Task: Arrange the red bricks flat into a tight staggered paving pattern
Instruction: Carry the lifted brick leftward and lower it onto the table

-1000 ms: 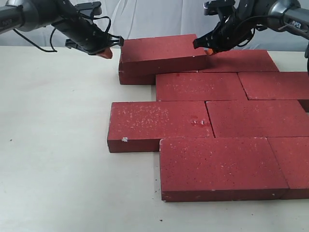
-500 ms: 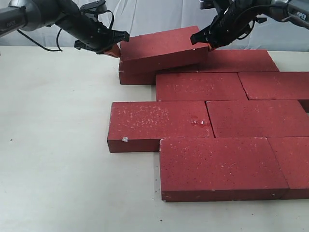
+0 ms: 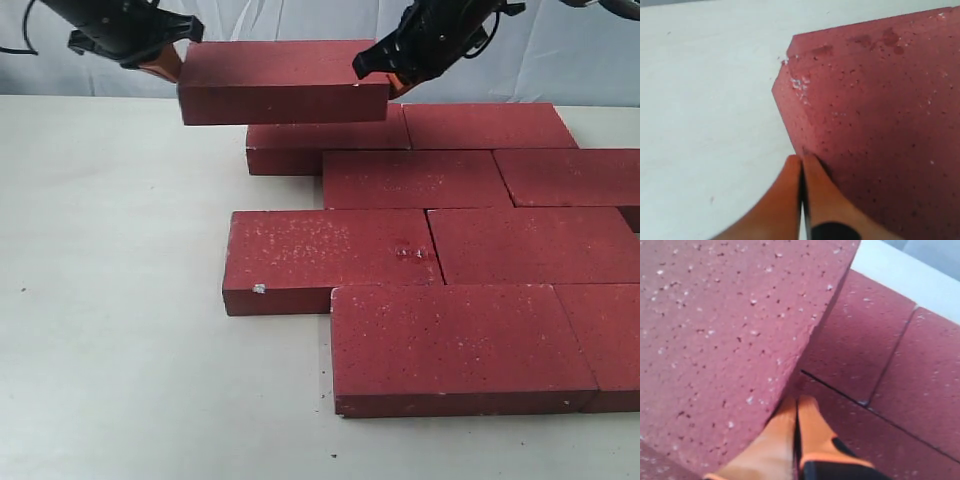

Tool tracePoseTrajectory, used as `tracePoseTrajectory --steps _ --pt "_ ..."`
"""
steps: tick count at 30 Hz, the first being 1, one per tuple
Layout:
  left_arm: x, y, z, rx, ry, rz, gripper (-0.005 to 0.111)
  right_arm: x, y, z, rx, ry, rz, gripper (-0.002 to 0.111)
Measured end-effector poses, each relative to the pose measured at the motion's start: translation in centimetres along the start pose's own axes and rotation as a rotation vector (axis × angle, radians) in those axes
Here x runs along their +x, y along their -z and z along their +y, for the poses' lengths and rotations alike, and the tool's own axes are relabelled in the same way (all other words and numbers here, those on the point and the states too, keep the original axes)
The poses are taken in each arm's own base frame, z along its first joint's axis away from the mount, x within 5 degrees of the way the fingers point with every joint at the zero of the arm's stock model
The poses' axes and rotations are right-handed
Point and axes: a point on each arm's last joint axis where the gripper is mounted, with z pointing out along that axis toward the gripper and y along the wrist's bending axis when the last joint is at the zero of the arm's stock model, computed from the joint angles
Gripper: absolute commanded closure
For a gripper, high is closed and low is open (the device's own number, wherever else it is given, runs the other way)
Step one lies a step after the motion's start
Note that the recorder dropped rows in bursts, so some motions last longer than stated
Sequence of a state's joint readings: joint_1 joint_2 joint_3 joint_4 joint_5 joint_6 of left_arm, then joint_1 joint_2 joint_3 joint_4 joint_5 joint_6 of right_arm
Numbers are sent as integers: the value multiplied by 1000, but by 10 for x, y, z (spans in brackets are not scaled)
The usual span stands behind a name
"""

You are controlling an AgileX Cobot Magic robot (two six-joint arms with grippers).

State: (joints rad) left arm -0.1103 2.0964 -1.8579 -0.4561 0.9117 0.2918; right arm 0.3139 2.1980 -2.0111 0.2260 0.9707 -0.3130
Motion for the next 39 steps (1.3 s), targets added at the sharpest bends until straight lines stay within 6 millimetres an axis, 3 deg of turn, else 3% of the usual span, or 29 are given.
tracePoseTrajectory --steps 6,13,20,28,33,39 --pt "40 36 16 -70 38 11 107 12 0 52 -68 48 34 109" --pt "87 45 39 -170 83 11 107 23 -17 105 -114 116 64 109" --pt "99 59 74 -253 160 -45 107 21 -29 149 -147 179 -4 109" --pt "108 72 110 -321 239 -77 107 24 -81 170 -183 109 -118 109" --pt "118 47 123 -314 283 -29 107 34 -106 169 -176 101 -89 109" --pt "130 22 136 -331 314 -13 107 33 -110 166 -140 151 -108 109"
